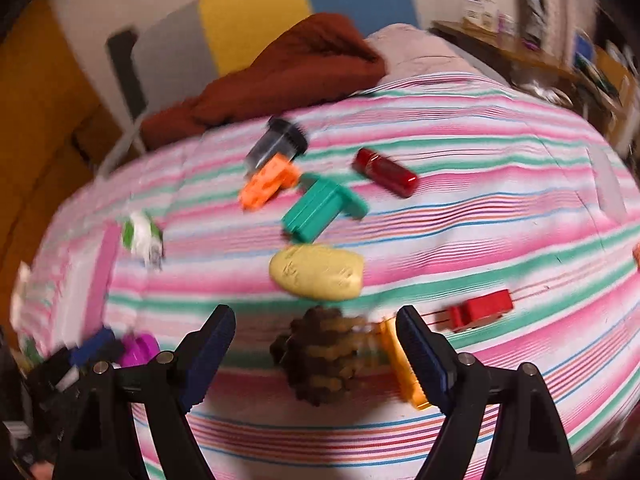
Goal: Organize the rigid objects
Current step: 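Lift the magenta cup with the left tool while the right tool grasps the brown spiky ball, then lift the brown spiky ball with the right tool while the left tool holds the cup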
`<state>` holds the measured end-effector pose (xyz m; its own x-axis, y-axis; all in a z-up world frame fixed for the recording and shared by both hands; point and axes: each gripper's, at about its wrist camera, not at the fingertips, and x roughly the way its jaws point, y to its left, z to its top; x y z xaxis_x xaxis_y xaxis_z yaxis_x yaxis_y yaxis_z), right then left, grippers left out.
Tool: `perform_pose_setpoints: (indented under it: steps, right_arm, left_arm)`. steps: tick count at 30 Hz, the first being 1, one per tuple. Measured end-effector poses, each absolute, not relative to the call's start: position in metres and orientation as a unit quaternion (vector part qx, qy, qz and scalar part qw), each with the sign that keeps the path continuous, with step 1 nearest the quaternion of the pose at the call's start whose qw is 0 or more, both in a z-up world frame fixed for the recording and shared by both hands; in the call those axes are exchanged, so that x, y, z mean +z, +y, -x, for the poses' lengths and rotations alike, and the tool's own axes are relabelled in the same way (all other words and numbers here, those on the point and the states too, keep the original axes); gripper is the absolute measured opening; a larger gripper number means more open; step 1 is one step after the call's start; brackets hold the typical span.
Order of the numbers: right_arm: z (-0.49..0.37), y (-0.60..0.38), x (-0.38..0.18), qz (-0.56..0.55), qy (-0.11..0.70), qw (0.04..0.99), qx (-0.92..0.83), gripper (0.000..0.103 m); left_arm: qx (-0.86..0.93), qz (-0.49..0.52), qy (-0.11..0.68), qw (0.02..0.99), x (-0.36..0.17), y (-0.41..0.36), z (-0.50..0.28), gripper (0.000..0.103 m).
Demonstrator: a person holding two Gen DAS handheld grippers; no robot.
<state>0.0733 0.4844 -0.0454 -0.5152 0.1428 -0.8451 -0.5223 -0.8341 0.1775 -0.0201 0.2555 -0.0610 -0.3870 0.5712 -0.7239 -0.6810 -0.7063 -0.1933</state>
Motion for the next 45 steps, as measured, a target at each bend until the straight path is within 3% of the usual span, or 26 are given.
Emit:
perform_pose_setpoints:
  steps: [1, 3, 6, 10, 16, 19, 21, 24, 27, 33, 45]
  right_arm:
    - [-0.069, 0.478, -0.049, 0.464, 0.192, 0.194, 0.843, 0.083]
    - [-0.062, 0.468, -0.059, 0.492, 0.151, 0.201, 0.834, 0.064]
    - [-0.057, 0.467, -0.073, 0.521, 0.119, 0.219, 0.816, 0.045]
    - [-0.065, 0.488, -0.07, 0.501, 0.207, 0.196, 0.817, 0.044]
    - [-0.075, 0.522, -0.098, 0.441, 0.49, 0.03, 0.751, 0.044]
    - [-0.081, 0.532, -0.108, 0.448, 0.518, 0.049, 0.727, 0.051]
    - [-0.089, 0.536, -0.095, 0.447, 0.482, 0.091, 0.748, 0.059]
    - [-0.102, 0.532, -0.062, 0.444, 0.359, 0.204, 0.795, 0.06]
    - [-0.102, 0.525, -0.046, 0.444, 0.266, 0.259, 0.816, 0.06]
    - [-0.099, 0.52, -0.056, 0.456, 0.307, 0.198, 0.812, 0.06]
    - [-0.087, 0.493, -0.038, 0.442, 0.195, 0.221, 0.847, 0.06]
  left_arm:
    - [0.83, 0.408, 0.065, 0.375, -0.063, 0.255, 0.02, 0.031]
    - [0.828, 0.416, 0.061, 0.371, -0.068, 0.255, 0.02, 0.032]
    - [0.828, 0.421, 0.056, 0.366, -0.074, 0.252, 0.02, 0.032]
    - [0.83, 0.417, 0.052, 0.367, -0.076, 0.247, 0.018, 0.033]
    - [0.834, 0.407, 0.052, 0.368, -0.077, 0.244, 0.015, 0.033]
    - [0.834, 0.408, 0.055, 0.367, -0.077, 0.244, 0.014, 0.033]
    - [0.834, 0.409, 0.055, 0.367, -0.077, 0.243, 0.014, 0.033]
    - [0.833, 0.409, 0.058, 0.367, -0.077, 0.243, 0.013, 0.033]
    - [0.833, 0.41, 0.06, 0.367, -0.077, 0.243, 0.012, 0.033]
    - [0.831, 0.415, 0.064, 0.364, -0.081, 0.243, 0.01, 0.033]
    - [0.833, 0.412, 0.029, 0.368, -0.075, 0.232, 0.01, 0.033]
